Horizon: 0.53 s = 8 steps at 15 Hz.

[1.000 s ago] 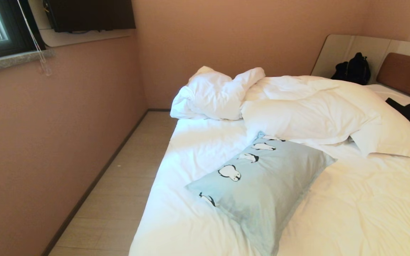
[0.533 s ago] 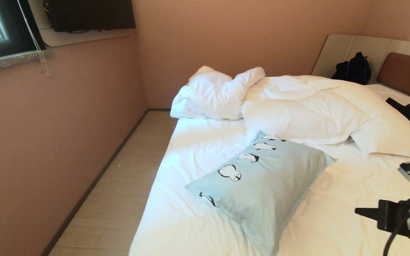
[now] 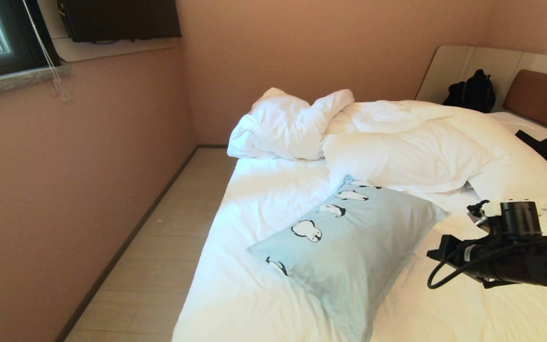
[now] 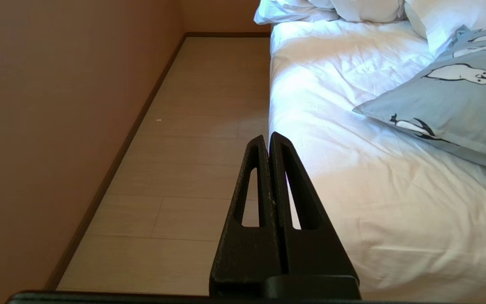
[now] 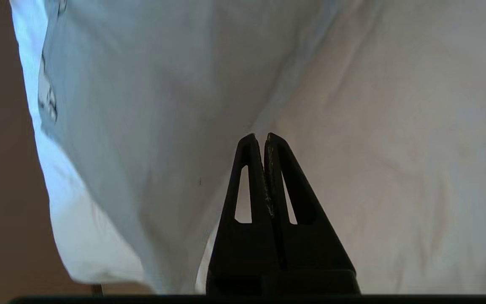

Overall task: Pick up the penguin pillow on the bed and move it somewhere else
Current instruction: Pick up the pillow

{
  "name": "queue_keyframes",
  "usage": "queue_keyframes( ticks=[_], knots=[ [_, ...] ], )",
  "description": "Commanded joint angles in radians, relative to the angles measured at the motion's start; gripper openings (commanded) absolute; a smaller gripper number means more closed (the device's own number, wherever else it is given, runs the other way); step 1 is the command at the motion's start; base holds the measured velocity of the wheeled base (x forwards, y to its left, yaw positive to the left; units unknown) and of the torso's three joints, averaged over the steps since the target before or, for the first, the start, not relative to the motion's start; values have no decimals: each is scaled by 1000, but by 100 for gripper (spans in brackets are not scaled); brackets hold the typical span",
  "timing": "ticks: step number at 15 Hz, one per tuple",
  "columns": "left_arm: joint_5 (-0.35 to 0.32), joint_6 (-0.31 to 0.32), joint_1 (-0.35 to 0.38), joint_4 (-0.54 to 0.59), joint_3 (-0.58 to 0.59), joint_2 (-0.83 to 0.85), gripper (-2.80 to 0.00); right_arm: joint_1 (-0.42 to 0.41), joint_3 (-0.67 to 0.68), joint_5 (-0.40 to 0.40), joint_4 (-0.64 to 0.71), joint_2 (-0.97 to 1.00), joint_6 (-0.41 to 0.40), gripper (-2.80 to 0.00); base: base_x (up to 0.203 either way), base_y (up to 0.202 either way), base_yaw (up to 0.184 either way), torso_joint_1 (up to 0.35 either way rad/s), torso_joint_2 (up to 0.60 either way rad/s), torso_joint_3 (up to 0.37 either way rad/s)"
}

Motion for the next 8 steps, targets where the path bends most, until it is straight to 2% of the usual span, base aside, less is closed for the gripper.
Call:
queue_keyframes(
  ticks=[1,3,5,8],
  knots=[
    [0,-1,0,0,2,0,-280,-19,-60,3,-145,143,1,-280,0,0,0,0,0,0],
    [1,-1,0,0,2,0,-280,-24,-116,14,-147,192,1,-280,0,0,0,0,0,0],
    [-1,-1,0,0,2,0,-280,-39,-162,69,-146,236,0,-280,0,0,0,0,0,0],
    [1,-1,0,0,2,0,-280,-62,-196,84,-146,293,-8,-280,0,0,0,0,0,0]
  ],
)
